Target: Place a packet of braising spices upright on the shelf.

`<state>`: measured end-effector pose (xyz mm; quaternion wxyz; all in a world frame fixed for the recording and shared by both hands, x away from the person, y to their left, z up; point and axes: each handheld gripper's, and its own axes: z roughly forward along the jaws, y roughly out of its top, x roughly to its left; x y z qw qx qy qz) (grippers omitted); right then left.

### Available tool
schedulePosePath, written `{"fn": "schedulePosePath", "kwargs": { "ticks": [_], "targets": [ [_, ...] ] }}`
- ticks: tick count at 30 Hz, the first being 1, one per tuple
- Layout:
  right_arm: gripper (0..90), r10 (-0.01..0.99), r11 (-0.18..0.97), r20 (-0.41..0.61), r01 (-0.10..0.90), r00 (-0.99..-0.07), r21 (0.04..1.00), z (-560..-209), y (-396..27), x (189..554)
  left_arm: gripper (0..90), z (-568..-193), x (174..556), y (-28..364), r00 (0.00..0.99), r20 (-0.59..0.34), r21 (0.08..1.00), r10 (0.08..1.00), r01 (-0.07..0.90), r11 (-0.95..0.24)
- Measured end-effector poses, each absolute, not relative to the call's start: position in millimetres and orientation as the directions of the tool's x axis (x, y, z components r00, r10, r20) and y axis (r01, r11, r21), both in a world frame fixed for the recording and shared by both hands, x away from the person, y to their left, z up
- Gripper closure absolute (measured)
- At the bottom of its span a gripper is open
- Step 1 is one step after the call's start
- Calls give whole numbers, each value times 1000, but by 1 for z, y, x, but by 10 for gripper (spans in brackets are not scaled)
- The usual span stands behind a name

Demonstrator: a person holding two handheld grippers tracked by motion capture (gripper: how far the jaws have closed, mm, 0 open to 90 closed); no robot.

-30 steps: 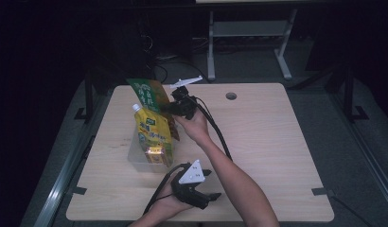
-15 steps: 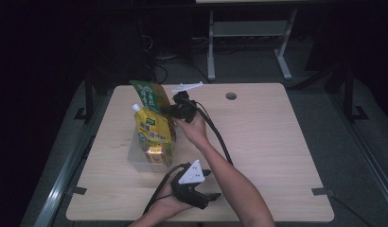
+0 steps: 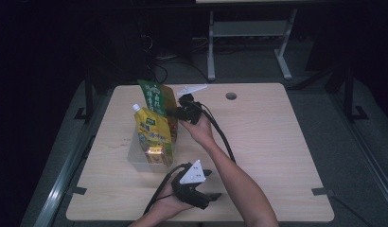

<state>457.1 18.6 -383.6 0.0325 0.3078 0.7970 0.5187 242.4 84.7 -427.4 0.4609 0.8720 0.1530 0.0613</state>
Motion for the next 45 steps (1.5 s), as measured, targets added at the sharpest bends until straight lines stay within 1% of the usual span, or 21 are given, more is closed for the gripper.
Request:
{"fn": "schedulePosePath", "kwargs": {
  "ticks": [3,6,10,17,25,27,35,45],
  "targets": [
    [873,516,274,274,459,-812,845,-384,18,458,230,-427,243,85,945,-34,824,325,211,-525],
    [790,518,284,269,460,-812,841,-383,16,459,230,-427,243,86,944,-33,824,327,211,-526],
    [703,512,303,277,473,-813,827,-381,10,459,230,-426,243,85,945,-30,823,324,208,-528],
    [604,495,312,295,484,-817,817,-378,-2,458,230,-426,243,85,946,-30,822,324,208,-530],
    [491,493,296,332,513,-805,806,-370,-36,452,228,-426,244,87,943,-35,824,331,215,-524],
    [466,500,298,322,509,-804,807,-368,-46,448,228,-426,244,86,944,-34,823,328,213,-527],
    [429,520,278,339,531,-784,801,-368,-85,437,224,-427,244,85,942,-44,820,334,225,-527],
    [411,543,260,353,552,-762,793,-370,-117,423,218,-427,247,87,942,-36,820,334,219,-529]
  ]
}}
